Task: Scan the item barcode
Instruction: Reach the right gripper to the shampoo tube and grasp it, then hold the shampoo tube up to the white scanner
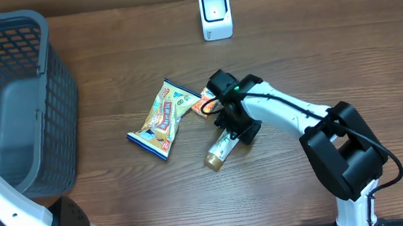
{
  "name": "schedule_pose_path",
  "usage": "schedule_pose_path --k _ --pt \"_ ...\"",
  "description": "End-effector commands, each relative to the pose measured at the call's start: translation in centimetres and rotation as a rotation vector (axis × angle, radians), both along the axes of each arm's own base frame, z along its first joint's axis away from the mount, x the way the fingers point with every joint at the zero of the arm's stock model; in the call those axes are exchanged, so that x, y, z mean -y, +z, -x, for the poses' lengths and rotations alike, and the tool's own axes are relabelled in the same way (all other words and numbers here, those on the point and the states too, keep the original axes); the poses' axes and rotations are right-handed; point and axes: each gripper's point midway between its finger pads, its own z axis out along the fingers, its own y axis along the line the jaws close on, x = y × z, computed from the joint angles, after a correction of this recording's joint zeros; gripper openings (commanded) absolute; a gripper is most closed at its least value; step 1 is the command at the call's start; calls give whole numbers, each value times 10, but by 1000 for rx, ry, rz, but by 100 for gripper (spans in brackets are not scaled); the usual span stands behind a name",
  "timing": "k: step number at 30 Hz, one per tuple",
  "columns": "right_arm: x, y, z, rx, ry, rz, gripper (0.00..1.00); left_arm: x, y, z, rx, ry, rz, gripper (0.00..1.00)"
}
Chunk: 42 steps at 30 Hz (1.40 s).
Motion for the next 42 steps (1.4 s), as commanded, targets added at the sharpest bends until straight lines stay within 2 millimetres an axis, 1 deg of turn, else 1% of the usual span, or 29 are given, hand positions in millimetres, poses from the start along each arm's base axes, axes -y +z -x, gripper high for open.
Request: schedule_pose_path --k 1,2,3,5,7,10,11,12,13,14,15,18,19,20,22,23,24,26,27,28,29,31,33,35,36,38,40,42 --pt "7 5 -4 -9 85 -13 46 -1 1 0 6 7 0 99" --pt "8 5 -3 -20 90 -12 35 -1 1 0 6 7 0 100" --pt "10 5 0 -33 91 -10 26 -1 1 0 6 7 0 100" --pt "10 5 3 -46 94 -11 25 -1 1 0 6 7 0 100" --pt "9 5 5 -59 95 -24 28 -1 1 0 6 7 0 100" --pt "7 6 5 -57 116 -31 27 -1 1 0 6 7 0 100" --pt "8 7 3 -50 134 -35 21 -1 1 0 6 7 0 100" --pt "9 10 -1 -39 163 -42 9 -1 1 0 6 7 0 100" --pt "9 13 -6 -30 185 -46 4 -1 1 0 6 7 0 100" --pt "10 17 -9 -23 196 -49 4 -1 1 0 6 7 0 100" --pt "11 24 -17 -5 215 -56 4 -1 1 0 6 7 0 100" --pt "12 54 -54 101 311 -92 4 -1 1 0 6 7 0 100" --pt "13 64 -64 132 321 -101 4 -1 1 0 6 7 0 100" --pt "14 81 -83 190 334 -116 4 -1 1 0 6 7 0 100" --pt "17 106 -111 283 316 -138 4 -1 1 0 6 7 0 100" --pt "17 113 -120 318 306 -146 4 -1 1 0 6 7 0 99" --pt "16 131 -144 413 290 -170 4 -1 1 0 6 7 0 100" --pt "12 152 -175 546 273 -205 4 -1 1 0 6 7 0 100" --pt "7 172 -201 677 263 -236 4 -1 1 0 6 7 0 100" --pt "4 180 -211 727 260 -248 4 -1 1 0 6 7 0 100" --pt "0 194 -226 810 245 -271 4 -1 1 0 6 7 0 100" --pt "-6 209 -243 899 209 -308 4 -1 1 0 6 7 0 100" --pt "-11 218 -257 964 171 -347 4 -1 1 0 6 7 0 100" --pt "-16 220 -271 1012 139 -375 4 -1 1 0 6 7 0 100" --pt "-16 216 -277 1020 106 -381 4 -1 1 0 6 7 0 100" --pt "-13 202 -291 1029 20 -379 4 -1 1 0 6 7 0 100" --pt "-11 182 -303 1018 -71 -391 4 -1 1 0 6 7 0 100" --pt "-17 165 -308 970 -167 -474 4 -1 1 0 6 7 0 100"
